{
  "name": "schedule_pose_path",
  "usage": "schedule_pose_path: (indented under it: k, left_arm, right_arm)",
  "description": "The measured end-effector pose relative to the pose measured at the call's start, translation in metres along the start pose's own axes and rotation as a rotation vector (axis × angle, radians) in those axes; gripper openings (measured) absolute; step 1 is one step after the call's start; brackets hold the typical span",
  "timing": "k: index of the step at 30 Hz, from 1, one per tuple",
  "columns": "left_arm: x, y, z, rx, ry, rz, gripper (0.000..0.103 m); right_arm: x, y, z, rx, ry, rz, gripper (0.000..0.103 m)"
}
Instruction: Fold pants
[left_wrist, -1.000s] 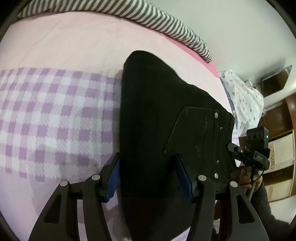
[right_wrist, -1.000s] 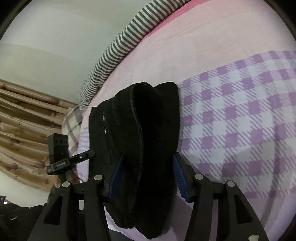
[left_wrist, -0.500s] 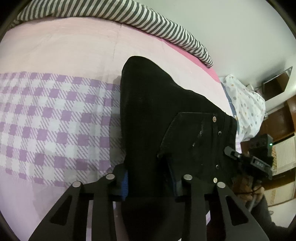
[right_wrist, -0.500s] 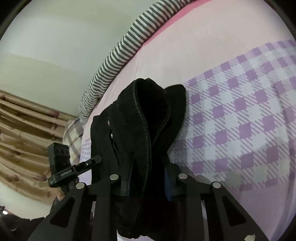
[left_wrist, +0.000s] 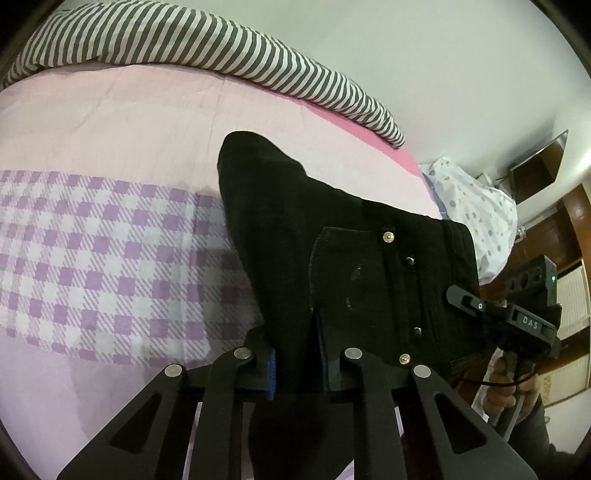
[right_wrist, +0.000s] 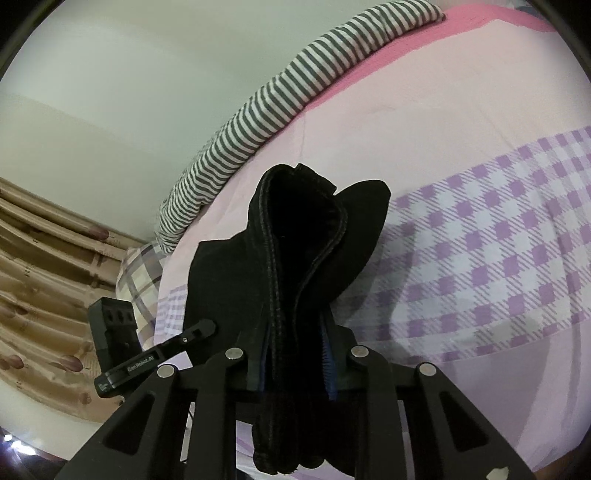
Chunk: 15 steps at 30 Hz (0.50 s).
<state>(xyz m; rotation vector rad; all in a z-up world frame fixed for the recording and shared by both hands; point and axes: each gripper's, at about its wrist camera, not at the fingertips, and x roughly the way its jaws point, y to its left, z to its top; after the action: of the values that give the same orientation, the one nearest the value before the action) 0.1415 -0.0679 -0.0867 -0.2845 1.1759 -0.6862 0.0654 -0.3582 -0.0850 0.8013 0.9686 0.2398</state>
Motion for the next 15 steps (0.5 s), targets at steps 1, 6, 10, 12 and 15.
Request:
schedule_pose_path:
  k: [1,6,10,12,15]
  left_arm:
    - [-0.004,0.003,0.000,0.002,-0.005,-0.003,0.016]
    - [-0.026,0.014,0.007,-0.007,-0.040,0.001,0.016]
    - [-0.045,0.028,0.015,-0.013,-0.071,0.030,0.016]
    - [-0.057,0.041,0.022,-0.020,-0.088,0.050,0.016]
    - [-0.073,0.058,0.033,-0.034,-0.107,0.083,0.016]
  right_arm:
    - [0.001,0.003,0.001,-0.003,0.002,0.003,0.022]
    - [0.013,0.026,0.007,-0.026,0.018,0.017,0.022]
    - [0.033,0.049,0.016,-0.051,0.035,0.041,0.022]
    - [0.046,0.058,0.020,-0.055,0.044,0.058,0.022]
    - [0.073,0.076,0.029,-0.058,0.064,0.089,0.022]
